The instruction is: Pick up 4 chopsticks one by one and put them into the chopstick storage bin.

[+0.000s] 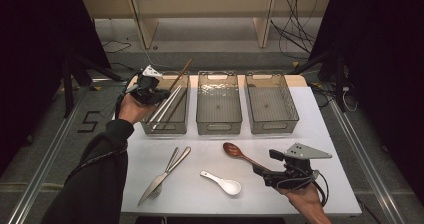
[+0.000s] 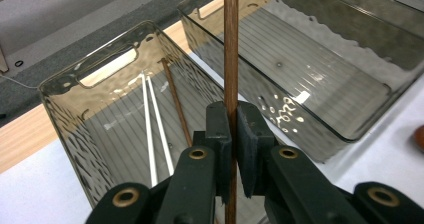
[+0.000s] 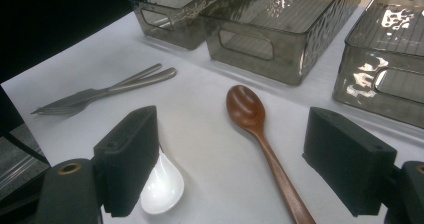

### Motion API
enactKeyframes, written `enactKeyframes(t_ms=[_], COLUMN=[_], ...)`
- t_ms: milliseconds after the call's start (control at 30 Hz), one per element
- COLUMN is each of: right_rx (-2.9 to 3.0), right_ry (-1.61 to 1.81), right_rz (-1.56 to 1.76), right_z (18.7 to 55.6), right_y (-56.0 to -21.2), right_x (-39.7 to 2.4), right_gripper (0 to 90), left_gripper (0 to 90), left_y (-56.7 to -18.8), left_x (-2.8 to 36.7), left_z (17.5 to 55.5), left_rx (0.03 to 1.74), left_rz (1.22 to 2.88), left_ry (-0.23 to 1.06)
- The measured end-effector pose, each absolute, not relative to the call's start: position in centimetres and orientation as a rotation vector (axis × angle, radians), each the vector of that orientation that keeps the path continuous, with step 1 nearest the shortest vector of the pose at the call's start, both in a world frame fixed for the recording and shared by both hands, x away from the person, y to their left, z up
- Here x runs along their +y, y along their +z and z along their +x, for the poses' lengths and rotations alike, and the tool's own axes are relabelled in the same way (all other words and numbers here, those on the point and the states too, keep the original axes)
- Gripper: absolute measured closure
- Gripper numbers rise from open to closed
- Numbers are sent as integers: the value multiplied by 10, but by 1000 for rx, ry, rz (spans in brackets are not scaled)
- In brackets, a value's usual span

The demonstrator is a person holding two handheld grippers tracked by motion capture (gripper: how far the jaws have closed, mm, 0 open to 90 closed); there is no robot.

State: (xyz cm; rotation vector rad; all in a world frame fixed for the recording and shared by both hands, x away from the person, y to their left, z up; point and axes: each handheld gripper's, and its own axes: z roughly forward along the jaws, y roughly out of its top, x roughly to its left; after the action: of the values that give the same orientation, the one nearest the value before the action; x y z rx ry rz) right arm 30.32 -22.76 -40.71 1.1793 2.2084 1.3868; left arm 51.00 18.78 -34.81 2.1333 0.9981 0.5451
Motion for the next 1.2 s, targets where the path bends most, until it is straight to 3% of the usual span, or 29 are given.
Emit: enactKeyframes(t_ms=[700, 1200], right_rx=[2211, 2205], right_ry=[1388, 1396], right_rz=[1177, 1181], right_z=[303, 303], right_y=[-407, -407], right_x=[-228, -230], right_gripper=[228, 228], left_gripper=[842, 840], left_y=[-374, -386], left_x=[213, 206], left_z=[536, 545], left_rx=[1113, 1107], left_rz=[2039, 2085], left_ry=[553, 570])
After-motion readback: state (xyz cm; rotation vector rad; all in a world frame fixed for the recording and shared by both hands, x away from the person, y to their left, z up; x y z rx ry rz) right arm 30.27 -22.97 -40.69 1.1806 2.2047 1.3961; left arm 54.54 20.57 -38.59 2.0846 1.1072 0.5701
